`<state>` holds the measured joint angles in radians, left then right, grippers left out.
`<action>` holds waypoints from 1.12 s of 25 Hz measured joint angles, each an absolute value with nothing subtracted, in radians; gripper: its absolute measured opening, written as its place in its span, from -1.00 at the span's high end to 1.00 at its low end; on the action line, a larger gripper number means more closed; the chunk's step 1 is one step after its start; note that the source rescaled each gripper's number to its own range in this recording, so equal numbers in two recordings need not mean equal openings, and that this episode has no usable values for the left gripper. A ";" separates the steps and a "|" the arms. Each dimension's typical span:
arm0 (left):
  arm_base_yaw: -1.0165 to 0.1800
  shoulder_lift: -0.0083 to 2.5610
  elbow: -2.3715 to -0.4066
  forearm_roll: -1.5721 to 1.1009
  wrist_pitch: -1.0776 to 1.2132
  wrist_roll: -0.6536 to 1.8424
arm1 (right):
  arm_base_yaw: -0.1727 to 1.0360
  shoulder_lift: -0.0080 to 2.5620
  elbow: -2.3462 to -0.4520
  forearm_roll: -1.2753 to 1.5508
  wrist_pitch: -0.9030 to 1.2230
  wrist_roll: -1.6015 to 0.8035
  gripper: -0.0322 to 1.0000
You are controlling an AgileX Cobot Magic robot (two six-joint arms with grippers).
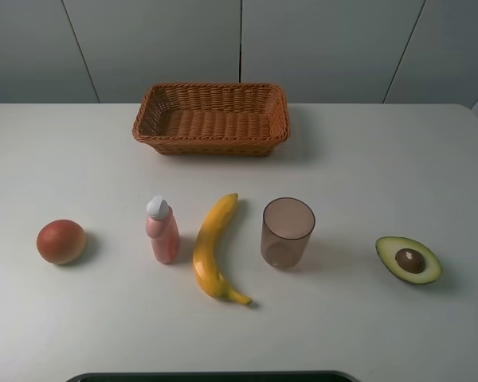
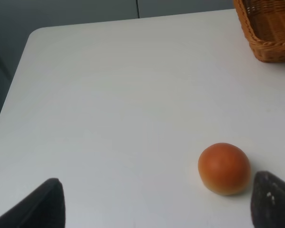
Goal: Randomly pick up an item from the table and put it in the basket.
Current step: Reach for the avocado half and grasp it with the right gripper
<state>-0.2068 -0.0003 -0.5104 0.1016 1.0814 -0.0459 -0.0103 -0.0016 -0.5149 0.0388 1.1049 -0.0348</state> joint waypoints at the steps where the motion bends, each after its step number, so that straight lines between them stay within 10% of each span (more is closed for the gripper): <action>1: -0.207 0.000 -0.510 0.102 1.081 -0.046 | -0.010 -0.002 -0.515 0.039 1.105 -0.035 -1.00; 28: -0.207 0.000 -0.510 0.102 1.081 -0.046 | -0.010 -0.002 -0.515 0.039 1.105 -0.035 -1.00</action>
